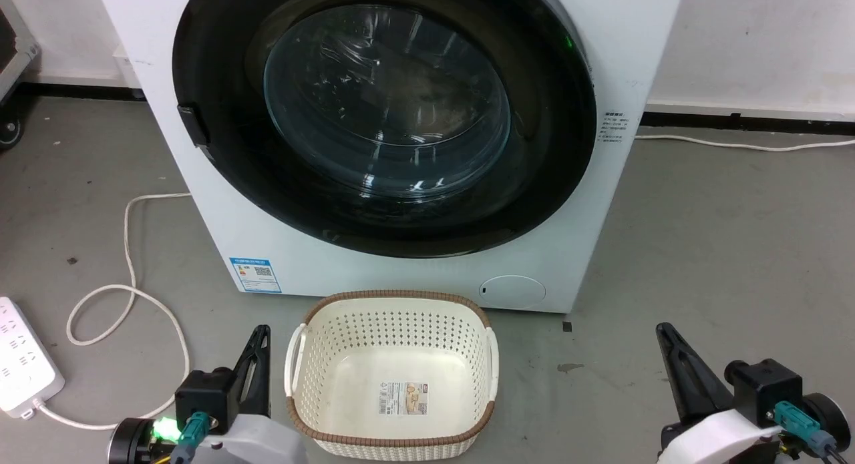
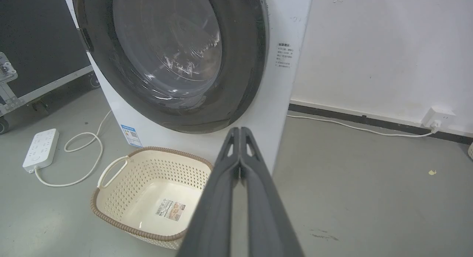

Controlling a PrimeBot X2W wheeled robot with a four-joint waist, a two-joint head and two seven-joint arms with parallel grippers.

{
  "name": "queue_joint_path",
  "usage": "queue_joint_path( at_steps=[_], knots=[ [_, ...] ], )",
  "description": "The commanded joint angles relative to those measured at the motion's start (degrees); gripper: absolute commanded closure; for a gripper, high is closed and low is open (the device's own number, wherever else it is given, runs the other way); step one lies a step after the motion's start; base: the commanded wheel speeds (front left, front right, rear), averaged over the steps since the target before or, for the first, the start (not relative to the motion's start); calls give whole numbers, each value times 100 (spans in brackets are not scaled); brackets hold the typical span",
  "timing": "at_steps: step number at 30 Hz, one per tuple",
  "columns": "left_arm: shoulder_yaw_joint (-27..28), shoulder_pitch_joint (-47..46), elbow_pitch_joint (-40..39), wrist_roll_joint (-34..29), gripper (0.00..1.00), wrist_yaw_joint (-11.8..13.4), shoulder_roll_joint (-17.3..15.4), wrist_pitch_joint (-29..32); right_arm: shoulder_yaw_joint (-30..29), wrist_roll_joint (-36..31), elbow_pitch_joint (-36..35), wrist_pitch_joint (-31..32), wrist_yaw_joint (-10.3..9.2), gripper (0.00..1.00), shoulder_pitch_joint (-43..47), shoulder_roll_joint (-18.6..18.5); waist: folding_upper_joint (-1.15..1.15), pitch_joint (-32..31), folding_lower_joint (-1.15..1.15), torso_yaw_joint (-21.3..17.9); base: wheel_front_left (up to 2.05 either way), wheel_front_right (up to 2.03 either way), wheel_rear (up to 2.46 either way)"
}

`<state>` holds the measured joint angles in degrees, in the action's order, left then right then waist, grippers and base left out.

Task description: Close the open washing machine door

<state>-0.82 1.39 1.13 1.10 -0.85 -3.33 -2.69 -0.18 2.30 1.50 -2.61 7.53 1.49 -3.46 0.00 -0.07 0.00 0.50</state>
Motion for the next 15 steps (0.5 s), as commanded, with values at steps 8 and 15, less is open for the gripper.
queue_joint_path(
  at_steps=[8,15],
  knots=[
    [45,-99,-58,-66,100,54,21,116,8,-114,-84,107,-4,100,-121,42,0,3,0,-19,0,0,0],
    [64,-120,-87,-90,100,71,34,197,13,-176,-119,189,-4,100,-136,51,0,5,0,-36,0,0,0]
  ],
)
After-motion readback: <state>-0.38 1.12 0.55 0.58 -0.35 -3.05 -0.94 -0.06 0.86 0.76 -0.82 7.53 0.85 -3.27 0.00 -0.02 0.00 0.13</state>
